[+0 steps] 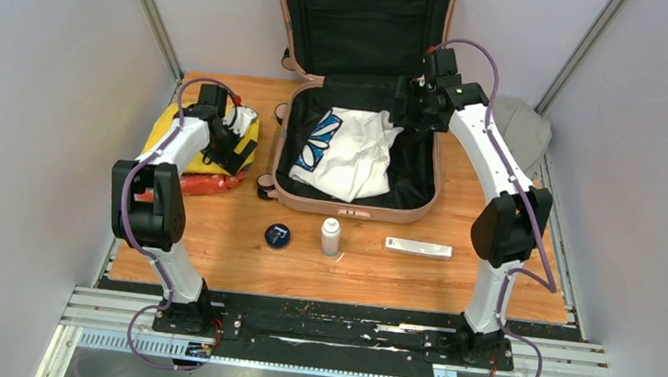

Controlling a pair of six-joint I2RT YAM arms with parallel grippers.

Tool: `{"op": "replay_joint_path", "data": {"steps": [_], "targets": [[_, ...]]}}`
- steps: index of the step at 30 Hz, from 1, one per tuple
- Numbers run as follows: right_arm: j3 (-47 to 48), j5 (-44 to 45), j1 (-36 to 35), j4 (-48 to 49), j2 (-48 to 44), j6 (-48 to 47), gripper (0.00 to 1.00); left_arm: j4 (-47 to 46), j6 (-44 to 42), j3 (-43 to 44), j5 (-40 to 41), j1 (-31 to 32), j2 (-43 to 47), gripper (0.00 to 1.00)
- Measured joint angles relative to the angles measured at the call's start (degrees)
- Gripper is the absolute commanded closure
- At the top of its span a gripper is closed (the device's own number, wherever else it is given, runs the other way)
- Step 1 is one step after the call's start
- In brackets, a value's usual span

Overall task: Pack the luggage
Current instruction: Pick up the clothes from the corner of the board.

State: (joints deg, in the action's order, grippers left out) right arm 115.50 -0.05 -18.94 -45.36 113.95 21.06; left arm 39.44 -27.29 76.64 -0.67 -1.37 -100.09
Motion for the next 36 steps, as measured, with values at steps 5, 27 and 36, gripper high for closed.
{"op": "replay_joint_path", "data": {"steps": [5,27,36], "targets": [[-2.67,-2.23,-1.86,2.69,-3.82,0.79,0.00,-1.79,-3.52,-3.69,0.81,0.07,0.74,0.12],[-8.13,-12.07,-13.31,8.72,-7.48,12.74,0.08,-2.86,-3.58,-4.39,0.22,-1.01,9.49,1.00],[-1.53,-17.35,-18.18,14.29,-2.19,23.58,0.00,3.30,-1.05,-4.20,-5.42,-3.41,18.01,1.00]]}}
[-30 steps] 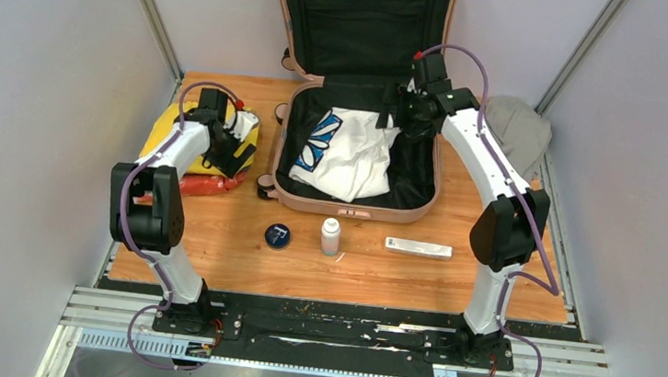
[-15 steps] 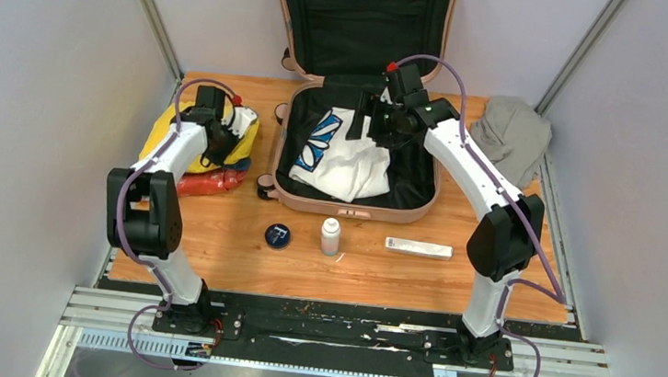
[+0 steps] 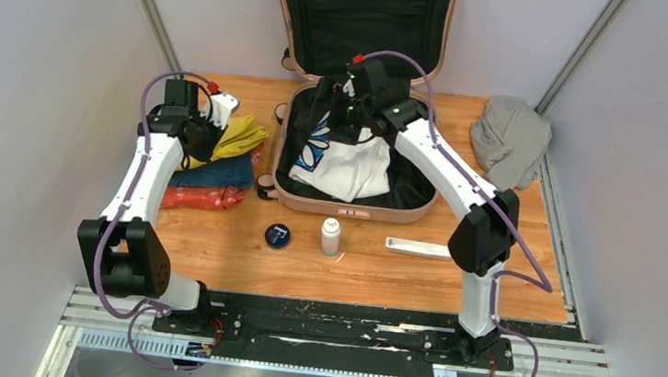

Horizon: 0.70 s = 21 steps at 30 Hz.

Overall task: Pack the luggage
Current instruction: Pick up the clothes from the corner of the board.

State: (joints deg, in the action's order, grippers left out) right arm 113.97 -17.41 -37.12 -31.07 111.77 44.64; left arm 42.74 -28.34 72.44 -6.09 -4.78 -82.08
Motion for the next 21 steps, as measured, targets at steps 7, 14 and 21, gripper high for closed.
{"op": "replay_joint_path", "data": {"steps": [7,14,21], "targets": [[1.27,-2.51,-6.25,6.88,6.78,14.43,0.00,4.74,0.92,0.00,-2.95,-0.02,5.27,1.00],[1.84,-1.55,-11.56,12.13,11.74,27.36,0.00,6.95,1.16,0.00,-3.43,-0.02,7.48,1.00],[1.77,3.17,-14.36,14.34,12.52,36.85,0.00,7.74,1.57,0.00,-3.85,-0.04,8.85,1.00]]}}
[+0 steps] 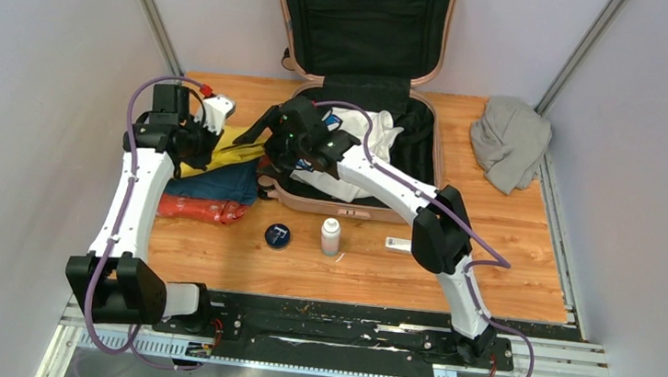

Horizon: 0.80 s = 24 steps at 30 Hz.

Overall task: Pack the luggage
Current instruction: Pick up the clothes from the corner of the board, then place the clothes in the luggage.

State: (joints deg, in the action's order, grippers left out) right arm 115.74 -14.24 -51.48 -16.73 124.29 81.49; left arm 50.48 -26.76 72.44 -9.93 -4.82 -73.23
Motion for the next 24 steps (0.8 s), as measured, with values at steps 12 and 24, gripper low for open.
{"op": "replay_joint_path", "data": {"steps": [12,24], "targets": [[6.32,3.85,-0.26,2.80,10.56,9.44,0.00,2.60,0.02,0.00,-1.07,-0.26,3.43,1.00],[15.19,4.28,-0.55,4.24,16.92,11.89,0.03,4.02,-0.83,-3.37,-5.97,-0.35,5.44,1.00]]}}
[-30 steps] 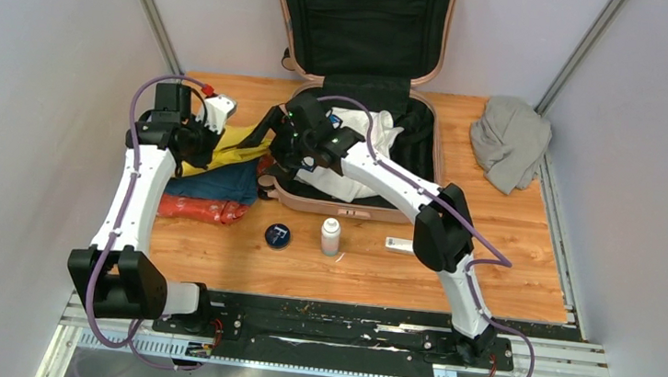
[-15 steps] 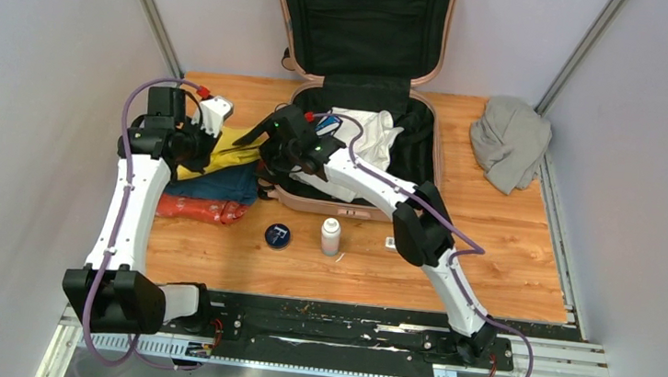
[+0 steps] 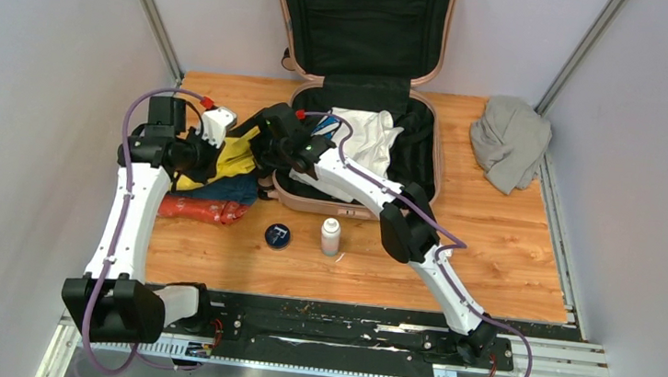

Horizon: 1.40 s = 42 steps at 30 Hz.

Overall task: Pack the luggage
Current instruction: Place the clothes in the luggage.

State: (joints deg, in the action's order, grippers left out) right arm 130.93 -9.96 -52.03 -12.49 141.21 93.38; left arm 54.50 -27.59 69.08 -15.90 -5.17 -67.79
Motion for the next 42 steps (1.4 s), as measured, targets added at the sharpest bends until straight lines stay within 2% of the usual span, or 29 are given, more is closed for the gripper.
{"op": "replay_joint_path", "data": {"steps": [3,6,8,10,11,12,13,14,15,16,17,18,24,30,42], "targets": [[0.00,-0.02,-0.04,0.52,0.11,0.02,0.12,0.28,-0.15,-0.20,-1.51,-0.02,0.76,1.00],[0.00,-0.09,-0.09,0.57,0.35,-0.33,0.25,0.39,-0.28,-0.20,-2.23,0.00,1.31,1.00],[0.00,-0.09,-0.11,0.55,0.52,-0.72,0.38,0.55,-0.37,-0.20,-2.47,0.00,1.33,1.00],[0.00,-0.09,-0.11,0.57,0.76,-1.51,0.61,0.79,-0.52,-0.20,-2.75,-0.02,1.33,1.00],[0.07,-0.04,-0.11,0.55,1.05,-1.73,0.78,0.94,-0.61,-0.20,-2.97,-0.02,1.33,0.96],[0.28,-0.11,-0.09,0.48,1.33,-2.67,0.91,1.03,-0.74,-0.20,-3.04,-0.02,1.33,0.85],[1.03,-0.22,-0.09,0.37,1.88,-3.41,0.99,1.18,-0.94,-0.20,-3.08,-0.02,1.33,0.62],[1.99,-0.50,-0.09,0.17,2.45,-4.66,1.00,1.36,-1.09,-0.20,-2.97,-0.07,1.33,0.38],[3.52,-0.48,-0.02,-0.50,2.99,-6.08,1.00,1.53,-1.55,-0.15,-2.91,-0.17,1.33,0.21],[4.68,-0.35,0.04,-1.09,3.34,-7.89,1.00,2.27,-1.46,0.24,-3.28,-0.44,1.33,0.09],[6.25,-0.02,0.09,-1.73,3.76,-10.34,1.00,3.13,-0.98,0.94,-3.61,-0.79,1.49,0.03],[7.65,0.04,0.26,-2.40,4.07,-13.22,1.00,3.56,-1.22,1.64,-3.98,-1.11,1.73,0.00],[10.03,-5.40,3.56,-3.45,3.89,-28.41,1.00,4.33,-0.68,7.02,-4.04,-5.29,2.45,0.00],[7.58,-15.13,10.99,-7.52,1.51,-39.93,1.00,4.28,-0.83,7.48,-2.10,-5.38,-0.39,0.00],[-2.43,-26.27,23.58,-15.56,-10.82,-56.26,1.00,-3.39,-1.05,-1.14,1.86,-5.38,-8.94,0.00]]}}
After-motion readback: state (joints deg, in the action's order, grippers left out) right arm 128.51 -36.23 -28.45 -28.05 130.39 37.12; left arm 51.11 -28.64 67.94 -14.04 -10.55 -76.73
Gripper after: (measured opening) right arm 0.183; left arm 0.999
